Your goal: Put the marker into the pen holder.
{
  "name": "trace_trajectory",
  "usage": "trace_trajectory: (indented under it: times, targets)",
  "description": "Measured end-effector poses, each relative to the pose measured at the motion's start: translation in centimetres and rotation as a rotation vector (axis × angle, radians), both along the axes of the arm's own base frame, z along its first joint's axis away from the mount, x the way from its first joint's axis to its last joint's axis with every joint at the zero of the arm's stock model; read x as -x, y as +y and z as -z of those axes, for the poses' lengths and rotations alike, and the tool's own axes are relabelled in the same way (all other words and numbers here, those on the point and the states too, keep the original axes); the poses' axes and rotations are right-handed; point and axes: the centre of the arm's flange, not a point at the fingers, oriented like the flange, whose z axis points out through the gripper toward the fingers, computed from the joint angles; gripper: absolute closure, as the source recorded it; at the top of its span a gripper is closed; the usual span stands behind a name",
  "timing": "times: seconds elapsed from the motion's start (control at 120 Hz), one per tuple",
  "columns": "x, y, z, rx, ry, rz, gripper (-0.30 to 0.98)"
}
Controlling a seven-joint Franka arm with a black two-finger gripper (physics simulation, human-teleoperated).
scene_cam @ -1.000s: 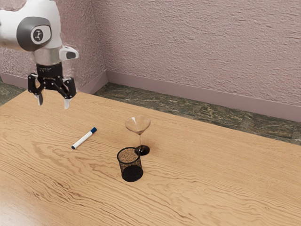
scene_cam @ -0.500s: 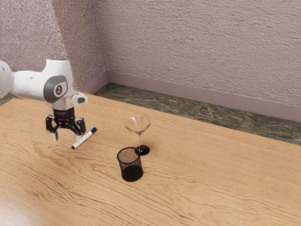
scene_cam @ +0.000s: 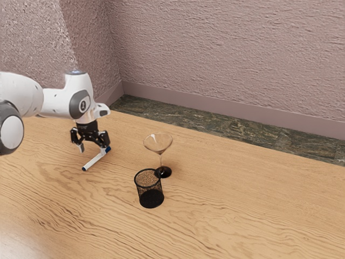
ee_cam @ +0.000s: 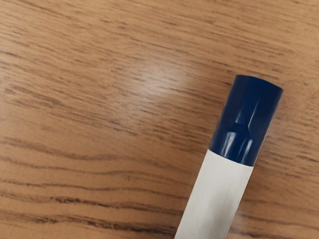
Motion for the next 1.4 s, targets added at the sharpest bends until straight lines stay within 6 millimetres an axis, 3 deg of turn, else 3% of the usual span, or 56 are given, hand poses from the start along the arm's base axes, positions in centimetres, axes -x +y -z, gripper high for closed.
trace_trajectory:
  times: [0.283,0.475,0.583,0.808,1.017,1.2,1.308,1.4]
  targets:
    - [-1.8,-0.2,1.8,0.012,-0.011,0.097,0.02]
    - [-2.0,-0.3,1.5,0.010,-0.017,0.141,0.44]
    - [-2.0,-0.3,1.5,0.012,-0.017,0.159,0.60]
    - [-2.0,-0.3,1.7,0.013,-0.016,0.180,0.75]
    - [-1.9,-0.2,1.6,0.015,-0.020,0.180,0.80]
    - [-2.1,-1.3,-3.3,-0.022,-0.075,0.211,0.79]
    - [-0.2,-3.3,-6.3,-0.047,-0.111,0.248,0.79]
    - [2.1,-6.4,-9.4,-0.075,-0.167,0.298,0.79]
